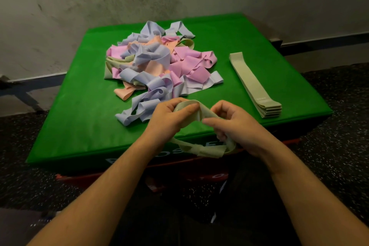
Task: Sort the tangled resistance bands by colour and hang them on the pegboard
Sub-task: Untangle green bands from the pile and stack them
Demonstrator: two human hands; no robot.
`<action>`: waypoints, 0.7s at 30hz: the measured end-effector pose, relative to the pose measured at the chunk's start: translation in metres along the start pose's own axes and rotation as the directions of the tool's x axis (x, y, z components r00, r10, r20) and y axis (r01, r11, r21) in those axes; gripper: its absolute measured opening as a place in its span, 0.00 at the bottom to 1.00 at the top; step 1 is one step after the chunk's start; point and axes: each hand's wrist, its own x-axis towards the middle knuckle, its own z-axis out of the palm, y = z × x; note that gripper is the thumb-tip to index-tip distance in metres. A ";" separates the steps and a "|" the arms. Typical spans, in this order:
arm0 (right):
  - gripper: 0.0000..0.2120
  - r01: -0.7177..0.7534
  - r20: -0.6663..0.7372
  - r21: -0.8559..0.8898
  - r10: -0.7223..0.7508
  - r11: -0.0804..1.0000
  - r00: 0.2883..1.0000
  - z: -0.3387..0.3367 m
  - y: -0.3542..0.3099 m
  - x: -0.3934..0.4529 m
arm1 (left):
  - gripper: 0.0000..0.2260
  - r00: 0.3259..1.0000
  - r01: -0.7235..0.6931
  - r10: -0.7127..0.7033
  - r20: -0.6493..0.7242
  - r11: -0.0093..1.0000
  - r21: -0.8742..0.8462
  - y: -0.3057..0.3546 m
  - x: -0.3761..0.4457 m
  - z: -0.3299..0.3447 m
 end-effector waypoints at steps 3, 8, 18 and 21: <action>0.04 0.010 -0.087 0.050 -0.006 0.999 0.996 -0.006 0.002 0.002 | 0.05 0.997 0.068 -0.066 0.034 0.996 -0.064 -0.004 0.000 -0.004; 0.12 -0.066 0.054 0.305 0.052 0.950 0.997 0.000 0.000 0.004 | 0.06 0.992 0.111 -0.100 0.082 0.983 -0.147 -0.008 0.000 -0.005; 0.13 -0.032 0.040 0.312 0.020 0.950 0.999 -0.004 0.005 0.006 | 0.06 0.968 0.181 -0.104 0.228 0.919 -0.349 -0.005 -0.001 -0.008; 0.23 -0.063 0.005 0.442 0.068 0.895 0.998 -0.005 0.002 0.012 | 0.03 0.966 0.194 -0.099 0.239 0.888 -0.416 -0.008 0.001 -0.009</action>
